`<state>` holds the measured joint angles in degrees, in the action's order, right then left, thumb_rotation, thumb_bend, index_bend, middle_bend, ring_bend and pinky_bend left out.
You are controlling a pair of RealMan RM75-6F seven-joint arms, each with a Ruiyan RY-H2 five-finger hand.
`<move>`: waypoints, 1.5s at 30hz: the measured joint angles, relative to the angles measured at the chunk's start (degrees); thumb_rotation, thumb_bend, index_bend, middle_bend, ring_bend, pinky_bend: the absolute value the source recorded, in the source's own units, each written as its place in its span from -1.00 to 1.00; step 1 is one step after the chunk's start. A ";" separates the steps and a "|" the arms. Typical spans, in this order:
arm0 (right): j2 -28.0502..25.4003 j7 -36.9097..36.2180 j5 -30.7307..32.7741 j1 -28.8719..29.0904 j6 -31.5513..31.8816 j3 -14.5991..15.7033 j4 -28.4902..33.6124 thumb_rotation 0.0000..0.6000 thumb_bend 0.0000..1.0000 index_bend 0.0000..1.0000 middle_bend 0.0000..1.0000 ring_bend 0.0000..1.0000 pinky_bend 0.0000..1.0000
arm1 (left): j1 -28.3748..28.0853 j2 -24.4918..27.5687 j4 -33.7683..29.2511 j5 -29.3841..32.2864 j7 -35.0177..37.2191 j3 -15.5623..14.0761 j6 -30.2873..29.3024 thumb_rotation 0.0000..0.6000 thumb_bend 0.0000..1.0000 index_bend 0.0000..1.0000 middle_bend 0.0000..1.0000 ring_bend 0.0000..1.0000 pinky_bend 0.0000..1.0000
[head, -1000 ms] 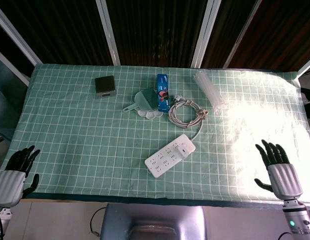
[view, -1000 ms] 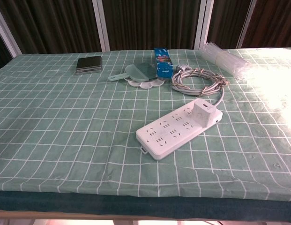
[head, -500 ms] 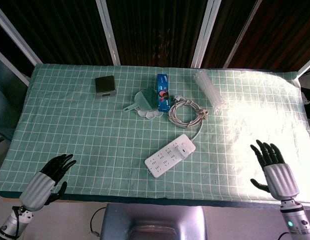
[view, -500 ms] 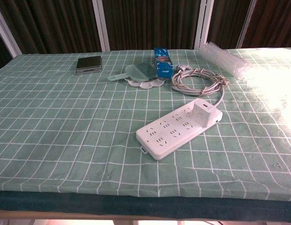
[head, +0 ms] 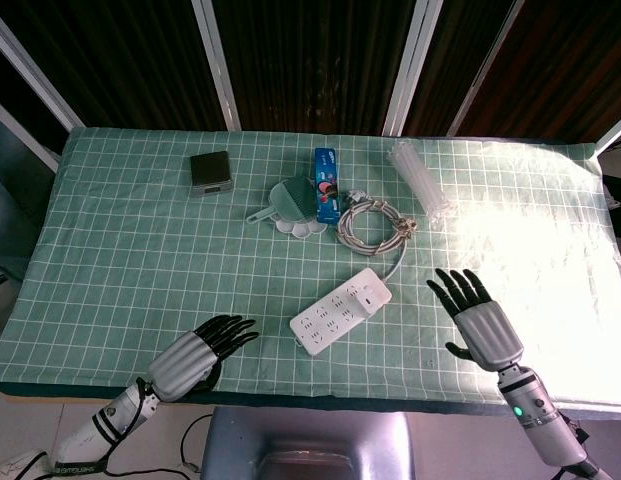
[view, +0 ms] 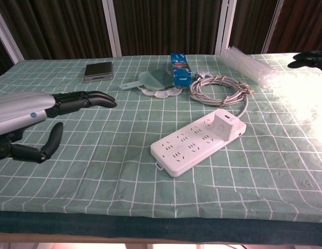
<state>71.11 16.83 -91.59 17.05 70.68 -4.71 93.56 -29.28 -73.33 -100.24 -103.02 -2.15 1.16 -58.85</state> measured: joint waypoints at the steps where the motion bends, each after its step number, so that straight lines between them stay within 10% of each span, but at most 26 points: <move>1: 0.26 0.19 0.68 0.72 -1.25 -0.29 -0.05 1.00 -0.64 -1.00 -1.00 -1.00 -1.00 | -1.00 -1.03 -0.56 1.54 -2.26 0.80 1.54 0.88 0.85 -1.00 -1.00 -1.00 -0.75; 19: 6.65 2.08 7.79 13.80 -16.20 -3.78 -4.61 1.00 -0.64 -1.00 -1.00 -1.00 -1.00 | -10.93 -20.76 5.04 28.74 -34.86 7.59 12.82 0.66 0.84 -1.00 -1.00 -1.00 -0.80; 45: 14.69 7.50 12.76 19.62 -19.40 -1.44 -11.53 1.00 -0.64 -1.00 -1.00 -1.00 -1.00 | -17.90 -30.18 15.27 35.75 -38.60 4.18 10.94 0.67 0.84 -1.00 -1.00 -1.00 -0.80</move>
<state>85.80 24.33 -78.83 36.67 51.28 -6.15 82.02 -47.18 -103.51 -84.97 -67.28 -40.75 5.35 -47.91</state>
